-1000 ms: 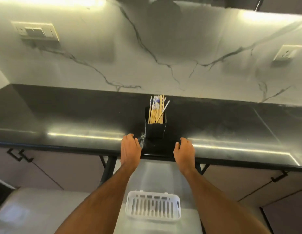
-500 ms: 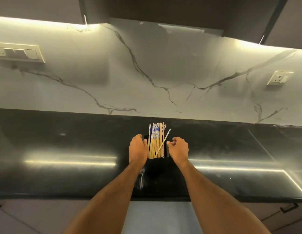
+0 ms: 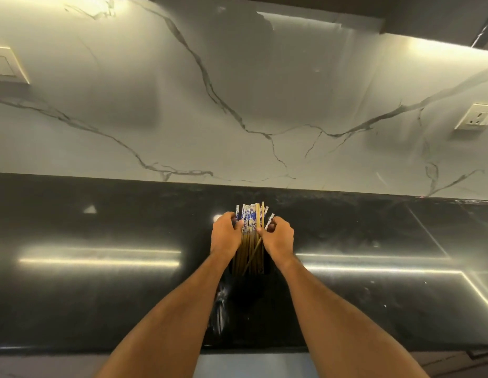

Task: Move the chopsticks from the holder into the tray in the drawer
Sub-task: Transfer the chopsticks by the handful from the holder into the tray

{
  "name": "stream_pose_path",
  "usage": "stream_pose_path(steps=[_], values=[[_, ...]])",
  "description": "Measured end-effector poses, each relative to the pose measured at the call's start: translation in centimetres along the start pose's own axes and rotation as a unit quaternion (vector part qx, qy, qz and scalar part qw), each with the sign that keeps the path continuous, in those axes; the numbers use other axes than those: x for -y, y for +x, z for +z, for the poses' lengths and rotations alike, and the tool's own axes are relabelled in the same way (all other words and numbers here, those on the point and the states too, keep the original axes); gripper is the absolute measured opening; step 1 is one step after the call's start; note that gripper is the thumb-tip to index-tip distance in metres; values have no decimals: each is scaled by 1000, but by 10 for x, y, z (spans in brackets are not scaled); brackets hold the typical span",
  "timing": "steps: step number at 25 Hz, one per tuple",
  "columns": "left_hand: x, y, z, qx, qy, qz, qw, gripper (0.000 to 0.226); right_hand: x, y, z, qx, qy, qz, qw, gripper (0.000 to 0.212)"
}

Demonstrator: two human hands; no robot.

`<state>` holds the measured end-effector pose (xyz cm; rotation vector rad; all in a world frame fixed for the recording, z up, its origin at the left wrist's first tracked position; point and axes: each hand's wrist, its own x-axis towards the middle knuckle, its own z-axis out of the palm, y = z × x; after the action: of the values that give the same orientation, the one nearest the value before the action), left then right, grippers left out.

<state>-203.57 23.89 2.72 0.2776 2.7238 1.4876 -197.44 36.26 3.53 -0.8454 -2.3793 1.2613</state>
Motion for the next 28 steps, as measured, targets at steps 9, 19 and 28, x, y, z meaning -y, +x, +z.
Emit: stream_pose_path(steps=[9, 19, 28], values=[[3, 23, 21, 5, 16, -22, 1000, 11, -9, 35, 15, -19, 75, 53, 996, 15], [2, 16, 15, -31, -37, -3, 999, 20, -6, 39, 20, -8, 166, 69, 984, 13], [-2, 12, 7, -66, -72, -45, 994, 14, 3, 32, 16, -35, 199, 72, 977, 20]])
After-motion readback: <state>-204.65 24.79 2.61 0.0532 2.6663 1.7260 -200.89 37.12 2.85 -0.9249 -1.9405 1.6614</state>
